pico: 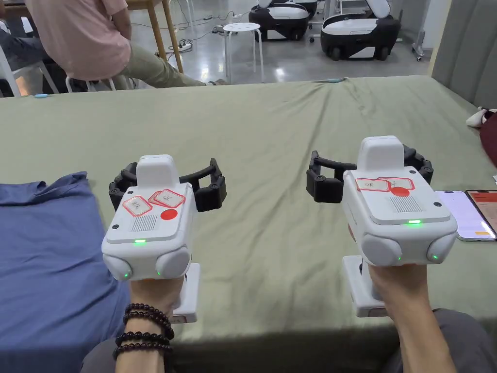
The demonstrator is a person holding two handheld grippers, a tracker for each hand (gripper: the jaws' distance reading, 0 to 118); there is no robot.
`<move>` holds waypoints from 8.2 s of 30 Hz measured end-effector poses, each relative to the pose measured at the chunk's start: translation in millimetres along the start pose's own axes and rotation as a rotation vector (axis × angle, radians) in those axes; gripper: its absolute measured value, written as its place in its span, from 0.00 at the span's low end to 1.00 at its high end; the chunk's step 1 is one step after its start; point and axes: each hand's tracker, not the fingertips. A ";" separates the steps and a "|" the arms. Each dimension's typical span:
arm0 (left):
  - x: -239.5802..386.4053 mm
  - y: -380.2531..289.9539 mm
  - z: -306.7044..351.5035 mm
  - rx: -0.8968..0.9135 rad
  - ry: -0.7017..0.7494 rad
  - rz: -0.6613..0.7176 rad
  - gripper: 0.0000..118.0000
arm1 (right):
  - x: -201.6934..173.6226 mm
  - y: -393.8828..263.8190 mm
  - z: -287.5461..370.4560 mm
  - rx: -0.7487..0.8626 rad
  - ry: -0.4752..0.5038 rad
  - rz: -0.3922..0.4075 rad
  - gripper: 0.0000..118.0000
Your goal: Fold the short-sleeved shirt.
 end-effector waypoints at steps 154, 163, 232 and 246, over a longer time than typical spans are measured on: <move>-250.7 64.1 -169.5 -0.587 0.237 0.114 0.03 | -214.1 -23.0 -89.6 -0.139 0.432 0.094 0.00; -51.2 155.7 -181.0 -0.368 -0.315 0.057 0.03 | -112.3 -9.5 -49.9 -0.131 0.218 0.041 0.00; -76.5 -7.1 -338.6 -0.761 -0.102 -0.023 0.03 | 94.6 -70.1 -163.7 -0.654 -0.118 -0.088 0.65; -103.6 41.6 -317.6 -0.719 -0.129 0.047 0.04 | 63.1 -88.6 -217.9 -0.779 0.050 -0.028 0.07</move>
